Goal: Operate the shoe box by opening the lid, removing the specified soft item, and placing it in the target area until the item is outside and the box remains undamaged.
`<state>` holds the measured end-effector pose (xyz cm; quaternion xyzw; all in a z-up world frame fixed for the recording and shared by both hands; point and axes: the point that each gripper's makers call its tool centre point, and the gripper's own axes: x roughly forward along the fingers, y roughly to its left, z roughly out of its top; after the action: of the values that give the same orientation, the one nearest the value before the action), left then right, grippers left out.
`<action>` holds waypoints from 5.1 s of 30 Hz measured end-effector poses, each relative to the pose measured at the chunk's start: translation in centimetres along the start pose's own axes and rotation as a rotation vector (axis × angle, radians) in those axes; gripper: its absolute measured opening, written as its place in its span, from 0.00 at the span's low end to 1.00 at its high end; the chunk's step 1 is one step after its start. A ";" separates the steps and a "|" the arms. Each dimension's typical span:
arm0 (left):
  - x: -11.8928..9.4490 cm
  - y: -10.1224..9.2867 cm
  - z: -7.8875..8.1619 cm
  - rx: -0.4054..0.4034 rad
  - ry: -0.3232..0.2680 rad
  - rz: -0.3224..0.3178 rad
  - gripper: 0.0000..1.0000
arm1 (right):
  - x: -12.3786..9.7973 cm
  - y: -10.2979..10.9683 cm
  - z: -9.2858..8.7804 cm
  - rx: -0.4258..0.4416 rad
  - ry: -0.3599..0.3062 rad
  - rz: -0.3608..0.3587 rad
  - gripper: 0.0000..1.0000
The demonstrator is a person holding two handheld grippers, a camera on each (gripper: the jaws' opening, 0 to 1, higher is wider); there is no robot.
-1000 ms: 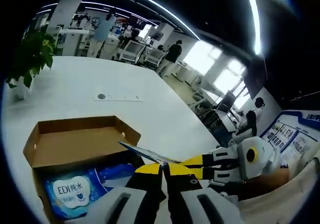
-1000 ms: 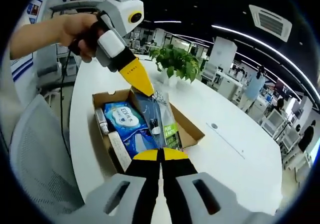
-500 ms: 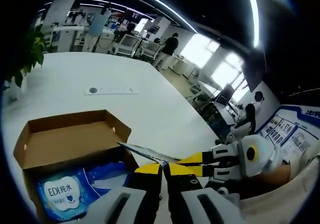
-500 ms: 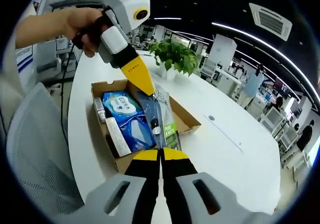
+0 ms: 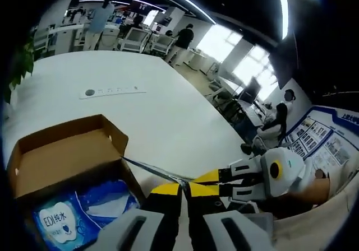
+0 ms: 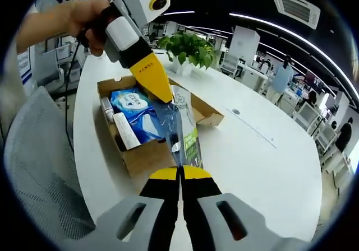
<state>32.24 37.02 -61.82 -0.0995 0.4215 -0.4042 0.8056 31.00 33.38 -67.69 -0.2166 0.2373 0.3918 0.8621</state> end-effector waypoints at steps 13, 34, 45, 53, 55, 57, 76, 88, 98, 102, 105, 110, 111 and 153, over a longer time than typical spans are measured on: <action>3.1 0.1 -0.8 0.010 0.069 0.001 0.03 | 0.8 -1.2 -3.1 0.059 0.037 -0.009 0.00; 2.3 3.4 -0.4 0.006 0.052 0.055 0.10 | 2.7 -3.2 -6.4 0.134 0.095 -0.024 0.00; -2.5 6.1 -0.6 -0.027 -0.023 0.119 0.13 | 4.4 -4.0 -8.2 0.161 0.155 -0.034 0.00; -5.6 7.6 -1.0 -0.044 -0.066 0.170 0.13 | 5.3 -4.7 -8.8 0.213 0.186 -0.058 0.00; -6.2 8.0 -1.1 -0.051 -0.076 0.182 0.14 | 5.6 -4.7 -8.8 0.234 0.196 -0.062 0.00; -6.8 8.4 -1.3 -0.056 -0.083 0.191 0.14 | 5.9 -4.8 -8.8 0.253 0.203 -0.071 0.00; -12.4 12.2 -4.2 -0.119 -0.130 0.305 0.15 | 7.4 -5.6 -9.7 0.385 0.264 -0.169 0.01; -14.3 13.9 -5.7 -0.126 -0.131 0.358 0.16 | 7.4 -5.0 -9.5 0.303 0.283 -0.128 0.06; -15.7 14.9 -6.6 -0.138 -0.152 0.384 0.16 | 6.4 -4.9 -10.3 0.269 0.300 -0.092 0.07; -16.2 15.3 -7.0 -0.143 -0.158 0.395 0.17 | 6.0 -4.4 -10.0 0.283 0.288 -0.072 0.05; -16.5 15.5 -7.2 -0.147 -0.162 0.400 0.17 | 6.0 -4.2 -10.1 0.266 0.296 -0.068 0.05; -16.9 15.5 -7.2 -0.143 -0.168 0.406 0.17 | 5.8 -3.8 -9.6 0.273 0.286 -0.066 0.04; -17.0 15.6 -7.3 -0.142 -0.169 0.409 0.17 | 5.8 -3.7 -9.4 0.268 0.282 -0.064 0.04; -20.4 21.1 -12.8 -0.044 -0.072 0.630 0.21 | 6.0 1.9 6.4 0.175 0.064 0.107 0.20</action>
<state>28.07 68.10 -68.20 0.0043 0.4116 -0.1216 0.9032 34.48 41.56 -66.43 -0.1399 0.3093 0.4081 0.8475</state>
